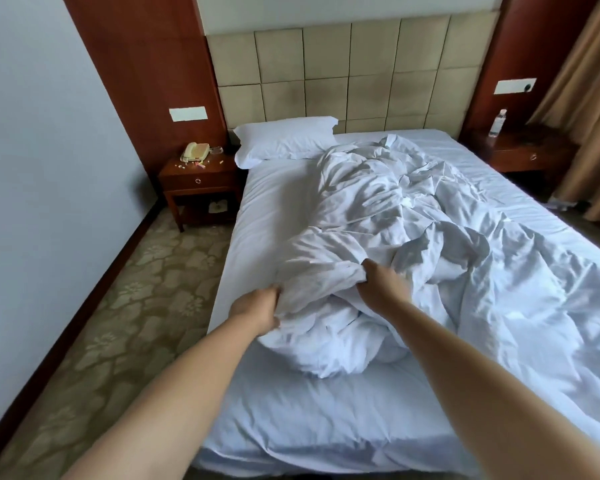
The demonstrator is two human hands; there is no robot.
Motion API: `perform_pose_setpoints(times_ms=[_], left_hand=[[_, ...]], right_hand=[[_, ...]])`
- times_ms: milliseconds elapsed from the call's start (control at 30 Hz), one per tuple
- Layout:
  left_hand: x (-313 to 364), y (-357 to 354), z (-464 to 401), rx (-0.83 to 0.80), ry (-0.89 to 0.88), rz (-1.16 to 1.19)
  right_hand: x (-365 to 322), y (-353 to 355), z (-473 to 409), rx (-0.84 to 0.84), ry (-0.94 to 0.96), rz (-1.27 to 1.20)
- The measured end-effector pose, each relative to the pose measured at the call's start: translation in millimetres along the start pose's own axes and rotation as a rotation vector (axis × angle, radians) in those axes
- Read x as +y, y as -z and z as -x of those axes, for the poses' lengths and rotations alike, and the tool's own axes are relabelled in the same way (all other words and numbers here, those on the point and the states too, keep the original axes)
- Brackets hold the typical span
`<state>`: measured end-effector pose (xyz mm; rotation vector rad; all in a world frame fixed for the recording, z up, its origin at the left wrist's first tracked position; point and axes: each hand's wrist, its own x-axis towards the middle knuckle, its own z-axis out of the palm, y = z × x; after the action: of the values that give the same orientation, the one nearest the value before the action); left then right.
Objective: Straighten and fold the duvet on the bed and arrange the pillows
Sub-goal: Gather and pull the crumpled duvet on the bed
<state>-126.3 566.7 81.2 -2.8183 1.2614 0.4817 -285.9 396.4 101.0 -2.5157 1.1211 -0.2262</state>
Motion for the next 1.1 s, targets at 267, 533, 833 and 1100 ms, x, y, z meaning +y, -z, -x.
perform_pose_setpoints(times_ms=[267,533,833,1100], left_hand=[[-46.4,21.6,69.2,0.224,-0.034,-0.062],[-146.3,94.1,116.9,0.43,-0.202,-0.262],[-216.8,146.6,161.8,0.576,-0.414,-0.281],[-191.7,38.0,163.4,0.295,-0.547,-0.16]], right_hand=[[-37.4,0.2,87.0,0.029,-0.028,0.072],[-147.6,4.8,147.0,0.163,-0.056,0.155],[-250.1,-24.4,202.2,0.31,-0.276,0.035],[-261.1,-116.8,235.6,0.054,-0.181,0.109]])
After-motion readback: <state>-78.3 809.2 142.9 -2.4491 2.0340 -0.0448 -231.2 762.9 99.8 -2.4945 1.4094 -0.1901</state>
